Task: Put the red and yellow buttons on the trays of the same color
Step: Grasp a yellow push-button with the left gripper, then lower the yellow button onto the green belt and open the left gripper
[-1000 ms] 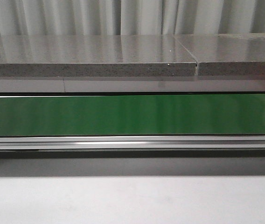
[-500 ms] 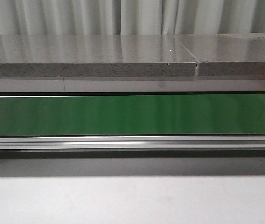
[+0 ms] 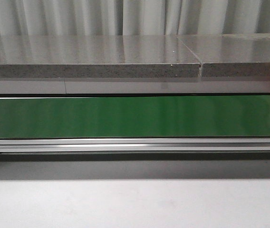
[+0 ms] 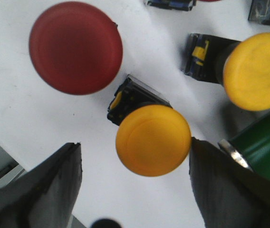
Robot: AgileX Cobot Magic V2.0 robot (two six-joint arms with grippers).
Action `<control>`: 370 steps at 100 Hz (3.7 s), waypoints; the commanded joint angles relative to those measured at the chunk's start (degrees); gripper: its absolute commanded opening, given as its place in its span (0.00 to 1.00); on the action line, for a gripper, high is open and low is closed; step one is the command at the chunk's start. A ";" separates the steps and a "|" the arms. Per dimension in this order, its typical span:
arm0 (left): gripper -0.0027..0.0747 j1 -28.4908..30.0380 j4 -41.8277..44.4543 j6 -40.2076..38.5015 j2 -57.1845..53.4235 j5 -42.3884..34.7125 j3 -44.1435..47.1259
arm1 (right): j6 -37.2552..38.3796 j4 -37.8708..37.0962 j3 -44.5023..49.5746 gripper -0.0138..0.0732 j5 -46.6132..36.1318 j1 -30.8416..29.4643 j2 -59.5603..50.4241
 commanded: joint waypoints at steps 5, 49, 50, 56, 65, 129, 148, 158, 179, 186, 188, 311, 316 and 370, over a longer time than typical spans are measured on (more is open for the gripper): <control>0.64 0.12 -1.02 -0.58 -1.55 -2.45 -1.48 | -0.40 -0.55 -0.93 0.08 -4.77 -0.42 -0.57; 0.29 0.12 -1.02 -0.25 0.55 -1.99 -1.48 | -0.40 -0.55 -0.93 0.08 -4.77 -0.42 -0.57; 0.29 0.12 -1.02 -0.06 0.55 -1.99 -1.48 | -0.40 -0.55 -0.93 0.08 -4.77 -0.42 -0.57; 0.26 0.12 -1.02 0.84 0.31 -1.67 -1.48 | -0.40 -0.55 -0.93 0.08 -4.77 -0.42 -0.57; 0.25 0.12 -0.60 1.28 -0.98 -0.66 -1.48 | -0.40 -0.55 -0.93 0.08 -4.77 -0.42 -0.57; 0.25 -4.36 1.08 13.52 -17.59 15.19 -14.19 | -0.40 -0.55 -0.93 0.08 -4.77 -0.42 -0.57; 0.25 -12.74 1.20 13.52 -12.29 15.67 -20.95 | -0.40 -0.55 -0.93 0.08 -4.77 -0.42 -0.57; 0.25 -16.23 1.30 13.52 -8.45 15.80 -23.70 | -0.40 -0.55 -0.93 0.08 -4.77 -0.42 -0.57; 0.25 -21.87 1.70 13.52 -0.71 14.25 -28.53 | -0.40 -0.55 -0.93 0.08 -4.77 -0.42 -0.57; 0.25 -23.20 2.67 13.52 1.45 13.96 -29.44 | -0.40 -0.55 -0.93 0.08 -4.77 -0.42 -0.57; 0.25 -23.55 2.82 13.52 2.01 14.11 -29.76 | -0.40 -0.55 -0.93 0.08 -4.77 -0.42 -0.57; 0.74 -18.57 6.52 10.09 -0.74 18.49 -39.57 | -0.40 -0.55 -0.93 0.08 -4.77 -0.42 -0.57; 0.74 -16.41 6.05 10.09 -0.74 18.49 -39.42 | -0.40 -0.55 -0.93 0.08 -4.77 -0.42 -0.57; 0.74 -3.74 5.79 13.15 5.03 18.49 -31.29 | -0.40 -0.55 -0.93 0.08 -4.77 -0.42 -0.57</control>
